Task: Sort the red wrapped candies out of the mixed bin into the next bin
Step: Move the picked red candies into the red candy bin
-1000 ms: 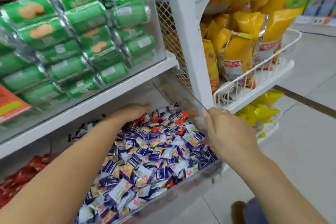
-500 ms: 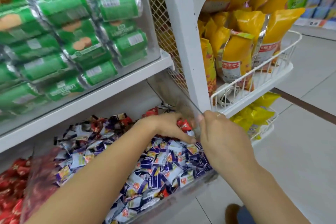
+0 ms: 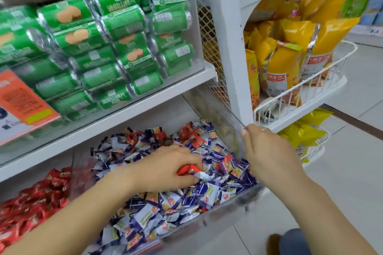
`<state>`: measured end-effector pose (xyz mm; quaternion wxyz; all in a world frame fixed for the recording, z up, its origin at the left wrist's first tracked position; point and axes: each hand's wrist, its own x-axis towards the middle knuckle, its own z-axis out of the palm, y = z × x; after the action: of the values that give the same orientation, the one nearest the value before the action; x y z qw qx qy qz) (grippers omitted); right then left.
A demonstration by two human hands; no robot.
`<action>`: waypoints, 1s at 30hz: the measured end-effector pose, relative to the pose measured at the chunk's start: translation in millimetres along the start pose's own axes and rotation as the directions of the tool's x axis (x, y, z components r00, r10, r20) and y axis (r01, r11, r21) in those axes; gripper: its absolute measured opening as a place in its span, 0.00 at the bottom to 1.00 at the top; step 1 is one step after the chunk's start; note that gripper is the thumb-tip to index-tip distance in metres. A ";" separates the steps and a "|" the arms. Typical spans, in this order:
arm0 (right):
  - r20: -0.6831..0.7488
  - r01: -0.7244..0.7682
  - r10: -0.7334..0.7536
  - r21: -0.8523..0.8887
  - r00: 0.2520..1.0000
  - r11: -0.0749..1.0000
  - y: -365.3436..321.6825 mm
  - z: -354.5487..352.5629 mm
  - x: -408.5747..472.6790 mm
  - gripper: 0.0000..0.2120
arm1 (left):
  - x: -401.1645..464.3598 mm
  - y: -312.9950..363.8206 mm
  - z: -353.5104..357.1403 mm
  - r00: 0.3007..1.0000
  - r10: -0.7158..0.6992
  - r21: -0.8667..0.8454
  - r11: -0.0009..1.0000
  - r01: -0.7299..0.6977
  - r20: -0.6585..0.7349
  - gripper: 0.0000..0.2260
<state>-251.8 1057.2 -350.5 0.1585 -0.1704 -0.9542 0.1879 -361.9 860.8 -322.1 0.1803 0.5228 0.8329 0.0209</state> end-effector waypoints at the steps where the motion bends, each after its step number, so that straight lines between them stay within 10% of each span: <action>1: 0.002 0.000 0.000 0.001 1.000 1.000 -0.2 -0.4 -0.6 0.13 | -15.9 -0.9 3.5 0.999 -0.009 0.005 1.000 0.009 -0.049 0.11; 7: 0.011 -0.011 0.011 -0.004 1.000 1.000 -1.6 -2.4 -3.0 0.13 | -84.8 -8.5 3.8 0.979 -0.179 -0.012 0.984 0.179 -0.099 0.24; 10: 0.013 -0.019 0.019 -0.019 1.000 1.000 -3.7 -2.4 -2.0 0.13 | -97.1 -9.7 -11.4 0.941 -0.319 -0.317 0.909 0.271 -0.110 0.24; 14: 0.022 -0.030 0.030 -0.024 0.999 0.999 -5.2 -2.8 -0.2 0.13 | -83.1 -26.2 -18.6 0.759 -0.590 -0.402 0.788 0.466 -0.276 0.22; 22: 0.034 -0.037 0.038 -0.042 0.999 0.998 -4.8 -3.4 -0.8 0.13 | -3.7 -104.2 -11.6 0.415 -0.908 -0.632 0.291 0.719 0.054 0.44; 25: 0.012 -0.049 0.049 -0.048 0.999 0.998 -7.1 -3.2 -0.1 0.12 | 22.5 -95.4 -3.2 0.488 -0.866 -0.561 0.352 0.749 0.108 0.48; 30: 0.007 -0.065 0.066 -0.053 0.998 0.996 -9.8 -3.0 0.3 0.12 | 61.5 -53.6 -2.0 0.842 -0.532 -0.585 0.658 0.473 0.083 0.26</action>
<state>-253.6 1049.7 -343.7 0.1437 -0.2049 -0.9535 0.1682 -432.6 890.8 -349.3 0.2904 0.1886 0.9042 0.2501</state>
